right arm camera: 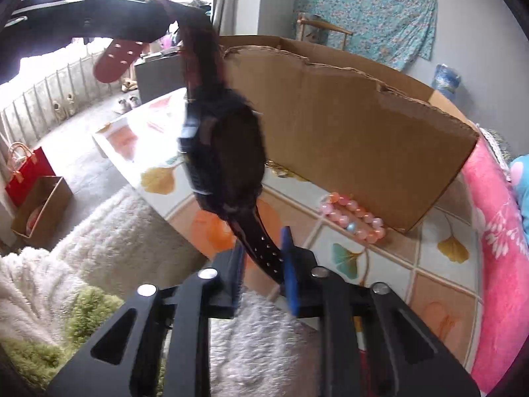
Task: Organize jewelry
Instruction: 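Lower the smartwatch into the box with both grippers holding the strap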
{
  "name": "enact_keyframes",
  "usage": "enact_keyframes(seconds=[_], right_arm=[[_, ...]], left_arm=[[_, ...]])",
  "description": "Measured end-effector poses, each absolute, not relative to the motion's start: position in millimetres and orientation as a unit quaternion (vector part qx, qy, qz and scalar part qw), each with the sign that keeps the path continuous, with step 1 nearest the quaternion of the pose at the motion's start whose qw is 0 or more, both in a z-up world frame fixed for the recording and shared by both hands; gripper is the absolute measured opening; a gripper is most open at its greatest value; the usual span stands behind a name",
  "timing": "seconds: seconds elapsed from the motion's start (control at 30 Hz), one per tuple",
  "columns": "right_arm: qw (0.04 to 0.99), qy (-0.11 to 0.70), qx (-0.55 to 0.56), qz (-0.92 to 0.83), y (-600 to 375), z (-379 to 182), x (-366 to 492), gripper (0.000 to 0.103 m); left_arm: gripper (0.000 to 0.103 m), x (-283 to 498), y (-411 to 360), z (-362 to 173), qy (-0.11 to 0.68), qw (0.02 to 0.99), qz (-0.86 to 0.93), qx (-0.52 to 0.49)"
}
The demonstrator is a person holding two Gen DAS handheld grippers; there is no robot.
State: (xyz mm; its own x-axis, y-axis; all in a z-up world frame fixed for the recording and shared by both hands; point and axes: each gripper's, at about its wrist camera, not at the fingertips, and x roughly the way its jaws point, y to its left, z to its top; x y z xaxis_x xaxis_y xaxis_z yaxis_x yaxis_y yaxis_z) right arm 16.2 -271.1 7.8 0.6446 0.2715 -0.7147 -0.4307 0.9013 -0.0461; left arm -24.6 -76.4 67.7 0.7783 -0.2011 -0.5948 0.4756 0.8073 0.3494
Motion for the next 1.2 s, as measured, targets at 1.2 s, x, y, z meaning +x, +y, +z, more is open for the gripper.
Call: enact_keyframes(seconds=[1.2], right_arm=[[0.671, 0.503, -0.474, 0.27, -228, 18, 288, 0.004]], left_arm=[[0.004, 193, -90, 36, 0.337, 0.795, -0.236, 0.446]])
